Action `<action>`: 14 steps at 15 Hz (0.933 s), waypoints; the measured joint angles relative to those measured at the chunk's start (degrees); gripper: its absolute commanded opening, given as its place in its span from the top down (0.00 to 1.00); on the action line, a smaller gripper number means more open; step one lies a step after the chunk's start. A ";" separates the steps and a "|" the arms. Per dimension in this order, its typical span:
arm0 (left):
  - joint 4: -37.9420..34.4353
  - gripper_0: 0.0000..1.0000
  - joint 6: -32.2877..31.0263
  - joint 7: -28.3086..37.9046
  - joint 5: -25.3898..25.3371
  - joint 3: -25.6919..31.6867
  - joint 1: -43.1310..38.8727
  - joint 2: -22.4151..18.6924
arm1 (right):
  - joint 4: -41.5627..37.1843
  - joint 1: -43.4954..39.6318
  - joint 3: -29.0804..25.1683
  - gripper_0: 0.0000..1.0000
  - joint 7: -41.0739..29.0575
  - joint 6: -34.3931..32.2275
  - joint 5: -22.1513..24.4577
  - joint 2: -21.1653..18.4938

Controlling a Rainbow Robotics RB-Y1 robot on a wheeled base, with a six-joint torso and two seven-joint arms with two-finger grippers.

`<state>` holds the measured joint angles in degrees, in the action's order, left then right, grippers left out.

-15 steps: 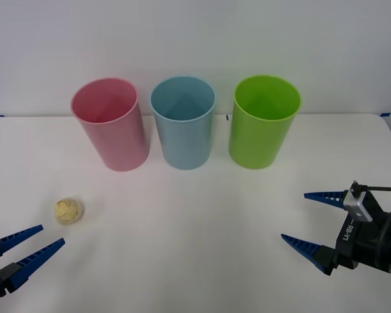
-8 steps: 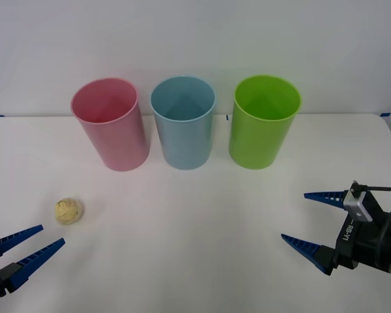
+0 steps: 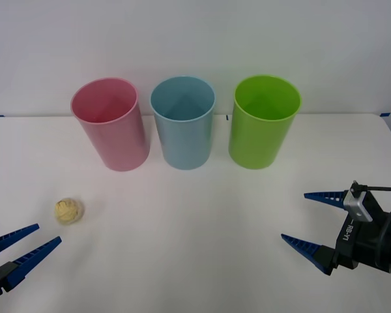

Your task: Put cans in the blue bin and PET bottles in the pink bin and trash in the green bin.

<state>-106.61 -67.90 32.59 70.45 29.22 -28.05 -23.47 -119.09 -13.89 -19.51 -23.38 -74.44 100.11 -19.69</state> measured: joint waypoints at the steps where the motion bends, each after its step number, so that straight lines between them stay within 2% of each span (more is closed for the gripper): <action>1: -0.15 0.00 0.18 -0.06 -0.26 -0.10 -0.12 -0.15 | 0.00 0.00 0.00 0.00 0.00 0.00 0.00 0.00; 4: -1.67 0.00 3.33 1.39 0.92 -1.15 -0.63 -0.36 | 0.00 0.00 0.00 0.00 0.00 0.00 0.00 0.00; 7: -4.45 0.00 10.89 8.57 4.28 -4.46 -1.25 -2.98 | 0.00 0.00 0.00 0.00 0.00 0.00 0.00 0.00; 10: -7.23 0.00 25.61 17.02 7.05 -11.94 -2.98 -10.98 | 0.00 0.00 0.00 0.00 0.00 0.00 0.00 0.00; 14: -7.48 0.00 35.60 28.38 9.37 -18.40 -2.07 -20.05 | 0.00 0.00 0.00 0.00 0.00 0.00 0.00 0.00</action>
<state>-114.08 -32.30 60.97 79.82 10.83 -30.12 -43.51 -119.09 -13.89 -19.51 -23.38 -74.45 100.11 -19.69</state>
